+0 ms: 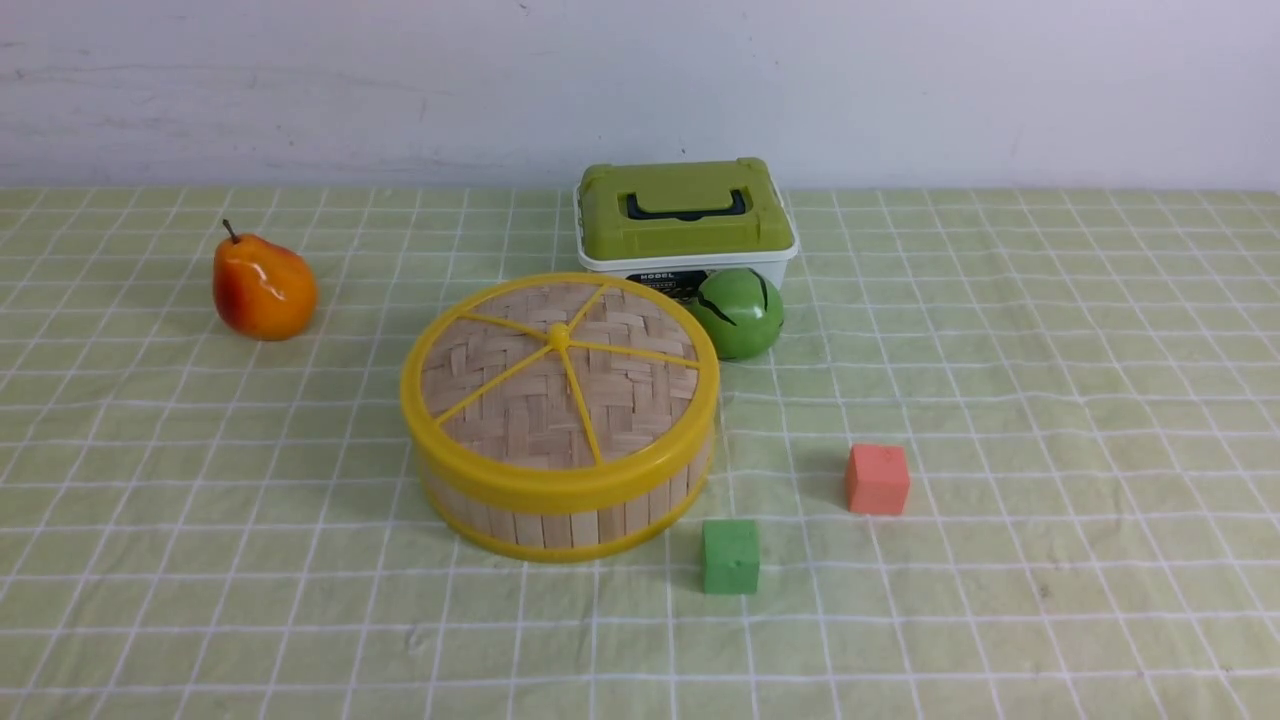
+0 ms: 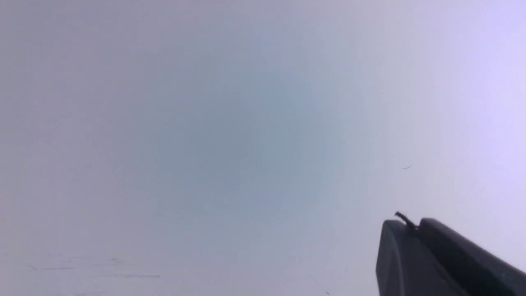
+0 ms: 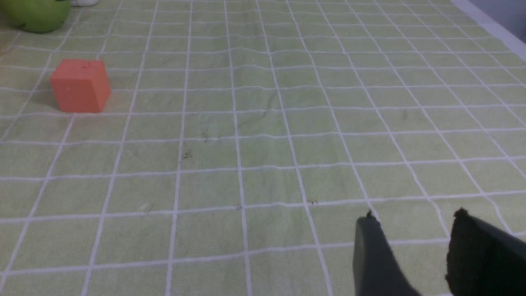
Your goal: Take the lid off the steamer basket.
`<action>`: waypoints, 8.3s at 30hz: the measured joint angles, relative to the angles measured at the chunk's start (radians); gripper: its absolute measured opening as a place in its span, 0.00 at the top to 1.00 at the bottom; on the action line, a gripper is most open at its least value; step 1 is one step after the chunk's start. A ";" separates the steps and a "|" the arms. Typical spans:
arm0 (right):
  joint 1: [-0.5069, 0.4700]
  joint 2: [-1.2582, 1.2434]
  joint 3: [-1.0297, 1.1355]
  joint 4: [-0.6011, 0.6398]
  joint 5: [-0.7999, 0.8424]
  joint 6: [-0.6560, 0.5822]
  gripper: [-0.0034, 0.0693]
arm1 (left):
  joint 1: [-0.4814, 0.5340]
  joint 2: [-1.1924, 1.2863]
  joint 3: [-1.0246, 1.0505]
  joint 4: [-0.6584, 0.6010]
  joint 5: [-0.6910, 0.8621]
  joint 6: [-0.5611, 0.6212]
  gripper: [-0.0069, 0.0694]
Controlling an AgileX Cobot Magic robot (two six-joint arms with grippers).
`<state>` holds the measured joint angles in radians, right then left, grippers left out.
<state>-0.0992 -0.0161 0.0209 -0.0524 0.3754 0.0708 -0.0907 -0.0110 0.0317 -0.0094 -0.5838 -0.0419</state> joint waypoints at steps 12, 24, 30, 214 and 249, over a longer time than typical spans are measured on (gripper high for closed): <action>0.000 0.000 0.000 0.000 0.000 0.000 0.62 | 0.000 0.258 -0.565 -0.141 0.642 -0.113 0.93; 0.000 0.000 0.000 0.000 0.000 0.000 0.62 | 0.000 1.116 -1.140 -0.147 1.088 -0.095 0.93; 0.000 0.000 0.000 0.000 0.000 0.000 0.62 | -0.009 1.515 -1.629 -0.205 1.533 -0.074 0.93; 0.000 0.000 0.000 0.000 0.000 0.000 0.62 | -0.087 0.000 -0.003 0.004 0.966 -0.116 0.93; 0.000 0.000 0.000 0.000 0.000 0.000 0.62 | -0.087 0.000 -0.003 0.004 0.967 -0.116 0.90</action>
<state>-0.0992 -0.0161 0.0209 -0.0524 0.3754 0.0708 -0.1778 -0.0109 0.0291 -0.0053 0.3837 -0.1575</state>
